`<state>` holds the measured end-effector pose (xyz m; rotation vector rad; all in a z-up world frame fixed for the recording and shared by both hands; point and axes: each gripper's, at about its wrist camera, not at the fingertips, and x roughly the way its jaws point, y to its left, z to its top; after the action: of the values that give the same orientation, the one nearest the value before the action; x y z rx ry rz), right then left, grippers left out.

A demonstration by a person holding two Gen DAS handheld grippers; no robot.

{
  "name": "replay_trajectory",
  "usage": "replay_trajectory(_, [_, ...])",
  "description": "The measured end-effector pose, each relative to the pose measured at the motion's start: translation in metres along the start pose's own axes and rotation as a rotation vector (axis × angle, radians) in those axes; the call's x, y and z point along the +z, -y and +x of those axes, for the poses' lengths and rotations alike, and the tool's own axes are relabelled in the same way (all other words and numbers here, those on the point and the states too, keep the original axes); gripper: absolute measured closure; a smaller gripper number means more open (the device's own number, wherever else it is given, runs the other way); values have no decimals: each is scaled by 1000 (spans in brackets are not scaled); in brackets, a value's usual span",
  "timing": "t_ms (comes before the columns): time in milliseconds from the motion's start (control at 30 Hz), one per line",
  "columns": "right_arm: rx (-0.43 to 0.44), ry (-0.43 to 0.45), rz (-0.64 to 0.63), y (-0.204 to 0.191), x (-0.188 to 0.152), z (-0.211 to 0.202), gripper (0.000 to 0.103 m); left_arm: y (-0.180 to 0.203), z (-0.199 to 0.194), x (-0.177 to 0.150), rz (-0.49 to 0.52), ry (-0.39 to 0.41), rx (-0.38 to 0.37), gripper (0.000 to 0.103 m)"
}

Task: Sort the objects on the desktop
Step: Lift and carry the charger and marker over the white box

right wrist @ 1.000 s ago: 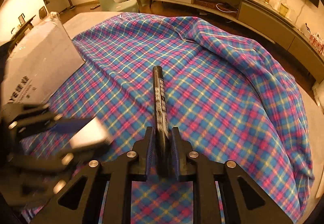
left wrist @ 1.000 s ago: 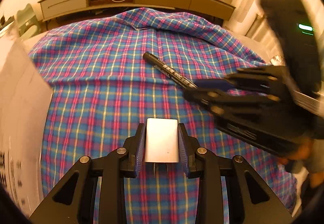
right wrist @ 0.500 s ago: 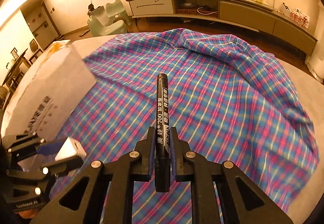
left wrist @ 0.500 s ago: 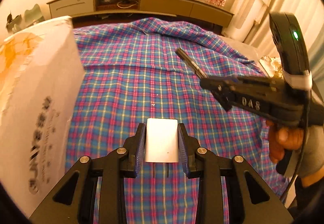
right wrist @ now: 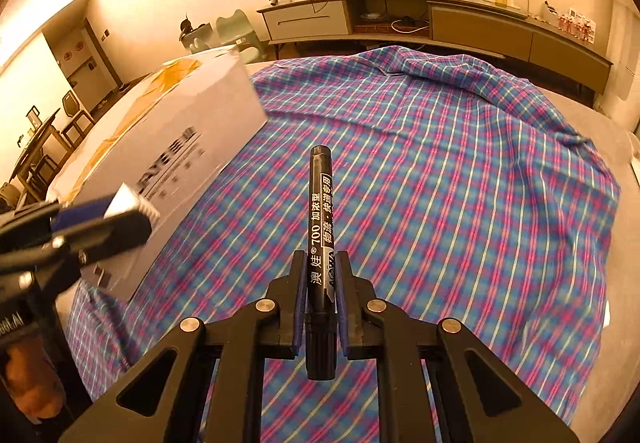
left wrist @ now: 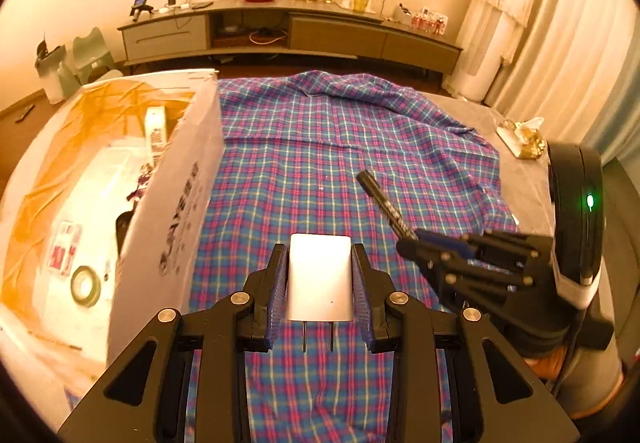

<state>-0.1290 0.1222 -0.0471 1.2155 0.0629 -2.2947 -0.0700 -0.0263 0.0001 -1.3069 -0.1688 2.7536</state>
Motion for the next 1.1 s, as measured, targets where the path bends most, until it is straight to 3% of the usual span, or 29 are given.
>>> replay_trajectory(500, [37, 32, 51, -45, -59, -31, 88, -8, -46, -26, 16, 46, 21, 71])
replay_trajectory(1100, [70, 89, -3, -110, -70, -61, 88, -28, -89, -42, 13, 109, 17, 71])
